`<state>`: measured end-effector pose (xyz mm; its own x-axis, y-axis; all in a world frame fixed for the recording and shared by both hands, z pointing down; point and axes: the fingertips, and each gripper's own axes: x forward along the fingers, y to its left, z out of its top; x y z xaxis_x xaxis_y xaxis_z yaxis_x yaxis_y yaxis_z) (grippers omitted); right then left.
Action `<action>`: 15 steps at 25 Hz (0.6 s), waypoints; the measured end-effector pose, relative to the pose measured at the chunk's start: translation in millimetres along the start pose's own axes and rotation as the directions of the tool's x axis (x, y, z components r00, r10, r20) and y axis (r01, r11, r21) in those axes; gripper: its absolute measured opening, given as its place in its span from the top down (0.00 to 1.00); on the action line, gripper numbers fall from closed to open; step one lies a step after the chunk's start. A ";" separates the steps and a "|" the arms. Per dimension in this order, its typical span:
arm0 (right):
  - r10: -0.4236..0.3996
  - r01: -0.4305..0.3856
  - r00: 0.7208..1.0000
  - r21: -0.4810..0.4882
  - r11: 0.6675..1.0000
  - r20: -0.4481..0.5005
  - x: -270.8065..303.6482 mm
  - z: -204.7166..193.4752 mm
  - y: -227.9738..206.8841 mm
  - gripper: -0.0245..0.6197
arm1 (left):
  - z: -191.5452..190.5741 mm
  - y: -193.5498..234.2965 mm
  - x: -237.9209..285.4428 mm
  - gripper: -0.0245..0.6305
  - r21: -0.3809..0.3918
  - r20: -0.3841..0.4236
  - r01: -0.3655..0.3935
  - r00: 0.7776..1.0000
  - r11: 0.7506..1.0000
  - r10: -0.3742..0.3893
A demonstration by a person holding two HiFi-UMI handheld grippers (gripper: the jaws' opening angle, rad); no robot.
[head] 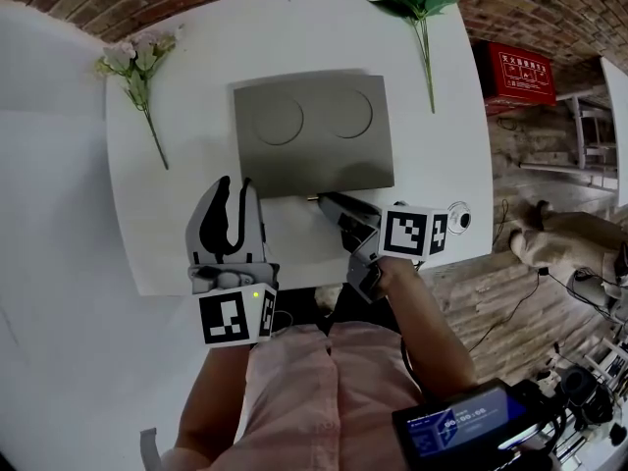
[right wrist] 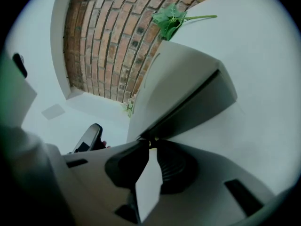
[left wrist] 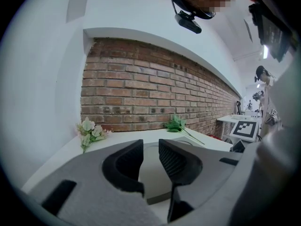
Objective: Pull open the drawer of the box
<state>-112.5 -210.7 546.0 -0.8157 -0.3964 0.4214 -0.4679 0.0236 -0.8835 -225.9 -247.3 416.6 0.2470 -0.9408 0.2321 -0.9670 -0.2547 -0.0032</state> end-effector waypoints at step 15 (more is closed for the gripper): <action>-0.003 0.003 1.000 -0.002 1.000 0.002 -3.2 -11.2 0.2 0.88 | 2.9 2.1 -6.9 0.80 0.006 0.012 0.000 1.000 1.000 0.000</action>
<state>-113.8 -199.2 546.8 -0.8134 -0.3983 0.4239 -0.4714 0.0243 -0.8816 -229.5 -242.0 412.1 0.2474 -0.9435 0.2204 -0.9667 -0.2556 -0.0090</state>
